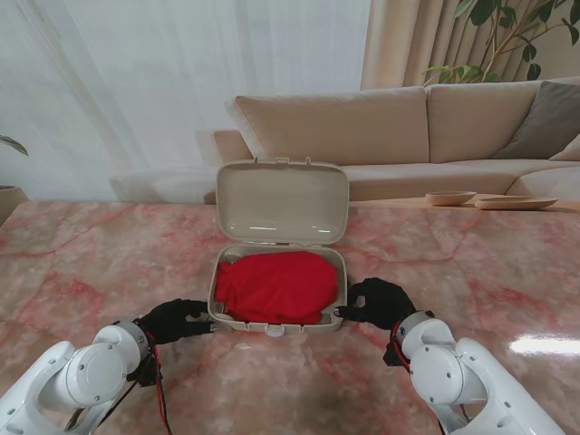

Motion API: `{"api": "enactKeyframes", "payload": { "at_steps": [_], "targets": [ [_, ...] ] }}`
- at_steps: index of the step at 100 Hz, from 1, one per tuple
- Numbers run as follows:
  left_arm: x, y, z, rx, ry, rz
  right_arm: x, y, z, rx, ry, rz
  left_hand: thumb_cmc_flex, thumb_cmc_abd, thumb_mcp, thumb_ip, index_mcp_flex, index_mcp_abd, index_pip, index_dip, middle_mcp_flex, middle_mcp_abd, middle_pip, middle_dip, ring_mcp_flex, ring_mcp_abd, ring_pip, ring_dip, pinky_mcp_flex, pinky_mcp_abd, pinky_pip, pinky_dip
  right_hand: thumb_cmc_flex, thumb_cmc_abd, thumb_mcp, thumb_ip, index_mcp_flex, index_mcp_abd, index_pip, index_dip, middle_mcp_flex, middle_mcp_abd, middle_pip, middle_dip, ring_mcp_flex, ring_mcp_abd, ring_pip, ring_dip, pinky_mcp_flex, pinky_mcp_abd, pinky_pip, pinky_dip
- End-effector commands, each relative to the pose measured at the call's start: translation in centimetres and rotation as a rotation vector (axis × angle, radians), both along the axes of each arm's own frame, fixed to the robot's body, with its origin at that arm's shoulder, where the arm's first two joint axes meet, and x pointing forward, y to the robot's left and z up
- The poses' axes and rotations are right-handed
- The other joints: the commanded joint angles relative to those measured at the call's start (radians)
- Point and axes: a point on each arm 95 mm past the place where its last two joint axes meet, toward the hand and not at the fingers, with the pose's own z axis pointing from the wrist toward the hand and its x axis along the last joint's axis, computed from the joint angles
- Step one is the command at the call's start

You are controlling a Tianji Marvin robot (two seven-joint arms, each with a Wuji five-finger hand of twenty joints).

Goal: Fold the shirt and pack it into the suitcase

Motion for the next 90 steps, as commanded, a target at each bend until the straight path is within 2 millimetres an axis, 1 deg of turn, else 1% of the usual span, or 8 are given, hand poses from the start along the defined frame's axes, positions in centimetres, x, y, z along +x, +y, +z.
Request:
{"api": "enactKeyframes", "payload": {
  "at_steps": [1, 21, 24, 29, 39, 66, 76, 90],
  "targets": [
    [-0.5, -0.2, -0.2, -0.007, 0.005, 0.004, -0.2, -0.1, 0.2, 0.004, 0.003, -0.008, -0.001, 0.06, -0.034, 0.015, 0.004, -0.039, 0.018, 0.014, -0.031, -0.01, -0.017, -0.01, -0.013, 0.029, -0.015, -0.009, -0.005, 0.023, -0.013, 0.023, -0.022, 0.018, -0.025, 0.046, -0.027, -0.028, -0.019, -0.009, 0.012, 0.016, -0.011, -0.011, 0.04, 0.008, -0.009, 0.026, 0.002, 0.015, 0.006, 0.018],
    [-1.0, -0.1, 0.9, -0.009, -0.026, 0.017, 0.3, -0.9, 1.4, 0.014, -0.053, -0.062, -0.007, 0.063, -0.035, 0.015, -0.014, -0.052, 0.015, 0.014, -0.026, -0.008, -0.019, -0.011, -0.013, 0.03, -0.016, -0.01, -0.003, 0.024, -0.012, 0.023, -0.038, 0.022, -0.037, 0.044, -0.042, -0.023, -0.029, -0.012, 0.019, 0.006, -0.009, -0.009, 0.042, 0.001, -0.011, 0.026, 0.001, 0.012, 0.005, 0.017],
    [-1.0, 0.0, 1.1, -0.01, -0.032, 0.022, 0.4, -1.0, 1.7, 0.019, -0.066, -0.076, -0.006, 0.062, -0.035, 0.015, -0.015, -0.052, 0.015, 0.014, -0.026, -0.008, -0.019, -0.011, -0.012, 0.031, -0.016, -0.01, -0.004, 0.025, -0.012, 0.023, -0.042, 0.022, -0.039, 0.045, -0.037, -0.014, -0.025, -0.009, 0.028, 0.004, 0.037, 0.029, 0.057, 0.0, 0.001, 0.034, 0.011, 0.011, 0.01, 0.019],
    [-1.2, 0.0, 1.5, -0.015, -0.044, 0.03, 0.6, -1.2, 2.1, 0.031, -0.095, -0.101, -0.007, 0.063, -0.035, 0.015, -0.019, -0.054, 0.014, 0.014, -0.027, -0.008, -0.021, -0.012, -0.012, 0.031, -0.017, -0.01, -0.004, 0.026, -0.012, 0.023, -0.043, 0.019, -0.04, 0.045, -0.036, -0.012, -0.021, -0.003, 0.016, 0.005, 0.083, 0.083, 0.057, 0.001, 0.015, 0.048, 0.014, 0.011, 0.017, 0.024],
    [-1.4, -0.1, 2.4, -0.031, -0.073, 0.056, 1.4, -1.6, 3.3, 0.049, -0.167, -0.143, -0.009, 0.063, -0.035, 0.015, -0.025, -0.057, 0.013, 0.014, -0.025, -0.005, -0.023, -0.012, -0.013, 0.034, -0.018, -0.011, -0.004, 0.026, -0.012, 0.023, -0.051, 0.013, -0.037, 0.045, -0.038, -0.017, -0.019, 0.002, 0.011, 0.006, 0.111, 0.119, 0.062, 0.005, 0.046, 0.069, 0.021, 0.014, 0.035, 0.036],
    [-2.3, 0.2, 5.1, -0.041, -0.211, 0.119, 4.7, -1.9, 6.9, 0.131, -0.306, -0.236, -0.014, 0.061, -0.036, 0.015, -0.031, -0.062, 0.011, 0.013, -0.015, -0.003, -0.029, -0.014, -0.004, 0.036, -0.02, -0.014, 0.001, 0.031, -0.009, 0.025, -0.063, -0.01, -0.025, 0.047, -0.099, -0.006, -0.052, -0.007, -0.063, 0.019, 0.095, 0.125, 0.031, 0.007, 0.065, 0.081, 0.004, 0.019, 0.042, 0.042],
    [-2.8, 0.2, 5.9, -0.048, -0.256, 0.142, 6.1, -1.7, 7.9, 0.175, -0.331, -0.264, -0.016, 0.06, -0.036, 0.014, -0.031, -0.065, 0.012, 0.013, -0.01, -0.004, -0.031, -0.015, 0.002, 0.039, -0.02, -0.015, 0.003, 0.032, -0.009, 0.025, -0.068, -0.023, -0.016, 0.049, -0.126, -0.008, -0.065, -0.01, -0.103, 0.022, 0.087, 0.124, 0.006, 0.002, 0.066, 0.083, -0.009, 0.019, 0.04, 0.044],
    [-3.4, 0.1, 6.4, -0.061, -0.306, 0.168, 8.2, -1.0, 8.7, 0.235, -0.331, -0.301, -0.016, 0.057, -0.035, 0.014, -0.028, -0.068, 0.013, 0.013, -0.002, -0.004, -0.033, -0.016, 0.01, 0.04, -0.017, -0.016, 0.01, 0.038, -0.008, 0.026, -0.062, -0.048, 0.002, 0.051, -0.177, -0.013, -0.086, -0.014, -0.198, 0.024, 0.068, 0.121, -0.056, -0.012, 0.042, 0.072, -0.039, 0.014, 0.021, 0.041]
  ]
}}
